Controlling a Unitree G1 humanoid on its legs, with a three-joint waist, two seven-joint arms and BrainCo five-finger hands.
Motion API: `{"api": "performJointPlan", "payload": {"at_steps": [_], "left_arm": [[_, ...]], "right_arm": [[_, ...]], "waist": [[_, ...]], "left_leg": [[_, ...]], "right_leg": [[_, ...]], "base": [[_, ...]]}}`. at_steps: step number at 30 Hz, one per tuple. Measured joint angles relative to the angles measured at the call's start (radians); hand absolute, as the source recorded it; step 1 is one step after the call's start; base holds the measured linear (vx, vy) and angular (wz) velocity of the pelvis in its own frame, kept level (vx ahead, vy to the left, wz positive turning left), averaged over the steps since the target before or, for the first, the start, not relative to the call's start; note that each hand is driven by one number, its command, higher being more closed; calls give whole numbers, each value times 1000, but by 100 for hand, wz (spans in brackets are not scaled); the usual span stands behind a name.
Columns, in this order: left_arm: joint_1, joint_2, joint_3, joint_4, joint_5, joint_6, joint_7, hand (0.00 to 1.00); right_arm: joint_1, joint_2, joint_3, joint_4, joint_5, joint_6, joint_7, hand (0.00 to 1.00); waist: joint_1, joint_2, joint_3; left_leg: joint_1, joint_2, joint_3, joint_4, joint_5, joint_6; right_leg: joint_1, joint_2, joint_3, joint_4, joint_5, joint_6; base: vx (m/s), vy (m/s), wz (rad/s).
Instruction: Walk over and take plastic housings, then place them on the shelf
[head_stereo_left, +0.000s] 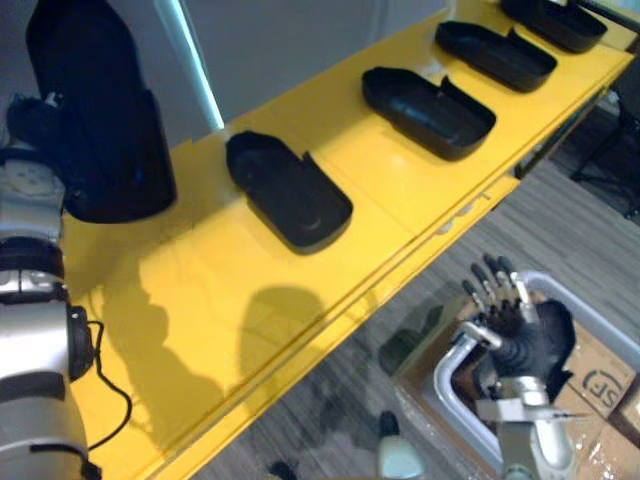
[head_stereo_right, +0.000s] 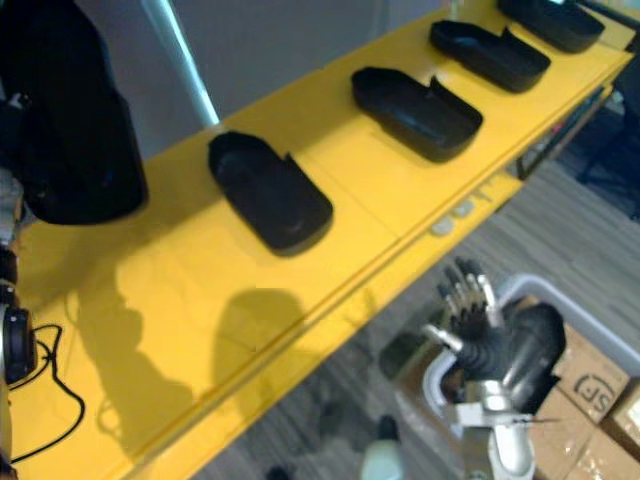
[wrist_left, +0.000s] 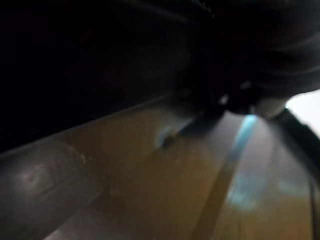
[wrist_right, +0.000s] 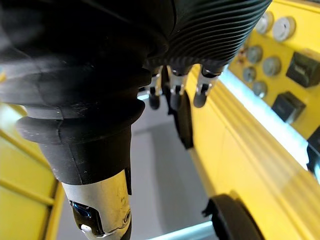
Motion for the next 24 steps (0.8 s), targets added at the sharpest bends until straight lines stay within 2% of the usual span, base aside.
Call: {"api": "performJointPlan", "payload": {"at_steps": [1, 2, 3, 4, 5, 6, 7, 8, 9, 11, 14, 16, 17, 18, 19, 20, 22, 24], "left_arm": [[33, 1, 22, -90, 0, 3, 16, 100], [92, -1, 46, -227, -9, 2, 45, 100], [117, -5, 56, -288, -10, 2, 63, 100], [156, -23, 90, -410, -13, 3, 90, 100], [209, -46, 146, -544, -26, 1, 126, 100], [233, -56, 173, -608, -34, 0, 146, 100], [269, -91, 225, -720, -51, 0, 179, 100], [309, -147, 284, -820, -56, -1, 212, 100], [332, -198, 312, -879, -57, -2, 229, 100], [354, -258, 337, -953, -57, -2, 240, 100], [375, -334, 333, -1092, -56, -3, 269, 100], [390, -368, 333, -1152, -56, -3, 285, 100], [395, -385, 334, -1172, -56, -3, 301, 100], [399, -400, 341, -1223, -60, -6, 335, 100], [400, -400, 344, -1244, -60, -7, 343, 100], [420, -399, 360, -1296, -61, -11, 354, 100], [444, -384, 359, -1331, -59, -24, 353, 100], [465, -398, 361, -1365, -60, -31, 350, 100]], "right_arm": [[-20, -4, -6, 9, -3, 4, 1, 0], [-52, 9, -8, 10, -17, 5, -1, 0], [-69, 10, -16, 10, -27, 4, -5, 0], [-129, 11, -40, 12, -41, 3, -8, 0], [-178, 15, -62, 12, -46, 1, -31, 0], [-211, 17, -74, 10, -53, -3, -49, 0], [-259, 13, -112, 5, -70, -11, -79, 0], [-318, -20, -158, 2, -80, -17, -106, 0], [-353, -49, -192, 3, -87, -18, -130, 0], [-406, -78, -221, 10, -120, -17, -173, 0], [-437, -80, -249, -10, -161, -18, -246, 0], [-435, -75, -258, -58, -191, -22, -286, 0], [-428, -71, -259, -87, -198, -30, -297, 0], [-435, -58, -259, -120, -199, -57, -308, 0], [-440, -52, -259, -130, -199, -63, -311, 0], [-469, -55, -257, -132, -202, -67, -313, 0], [-472, -55, -259, -132, -211, -66, -327, 0], [-465, -54, -260, -132, -215, -67, -333, 0]], "waist": [[6, 7, 11], [12, 0, 21], [22, 3, 39], [31, 5, 90], [40, -15, 110], [41, -31, 119], [44, -63, 141], [49, -41, 183], [59, -9, 213], [66, 6, 265], [67, -2, 281], [90, -11, 285], [100, -18, 284], [119, -25, 281], [123, -34, 279], [138, -27, 278], [152, -16, 276], [145, -10, 273]], "left_leg": [[11, 5, 4, -51, 29, 9], [9, -3, -5, -60, 30, 11], [10, 4, -12, -54, 30, 12], [3, 17, -38, -25, 28, 15], [-39, 20, -55, 25, 20, 25], [-68, 18, -59, 64, 8, 34], [-135, 18, -81, 173, -42, 22], [-198, 53, -117, 308, -119, -7], [-244, 84, -140, 388, -145, -20], [-294, 109, -163, 489, -153, -33], [-374, 153, -165, 608, -182, -40], [-393, 167, -163, 659, -187, -44], [-391, 165, -164, 674, -192, -34], [-407, 170, -164, 707, -201, -26], [-414, 171, -162, 721, -206, -34], [-428, 199, -166, 738, -222, -55], [-430, 220, -163, 739, -224, -58], [-425, 229, -161, 739, -227, -63]], "right_leg": [[-5, 5, -19, 39, -40, 45], [-43, -6, -21, 121, -63, 59], [-82, -4, -17, 201, -68, 58], [-161, 0, -14, 323, -154, 45], [-234, 5, -16, 337, -199, 18], [-273, 1, -16, 334, -198, 14], [-334, 0, -20, 316, -146, -2], [-368, 5, -51, 405, -170, -20], [-395, 9, -69, 465, -181, -36], [-428, 3, -74, 554, -197, -51], [-489, 0, -99, 672, -212, -74], [-517, -11, -99, 746, -213, -75], [-558, -30, -97, 825, -202, -71], [-593, -37, -98, 768, -229, -61], [-589, -37, -102, 722, -221, -69], [-592, -22, -122, 723, -244, -81], [-593, -6, -129, 723, -252, -95], [-586, -1, -132, 727, -252, -95]], "base": [[82, 37, 39], [88, 43, 23], [37, -12, 26], [-6, -78, 25], [-17, -115, 38], [4, -172, 51], [19, -209, 52], [34, -197, 48], [31, -148, 29], [16, -88, 18], [4, -44, 23], [34, -17, 14], [1, -54, 14], [12, -119, 22], [21, -155, 8], [44, -142, -12], [45, -83, -17], [18, -25, -2]]}}
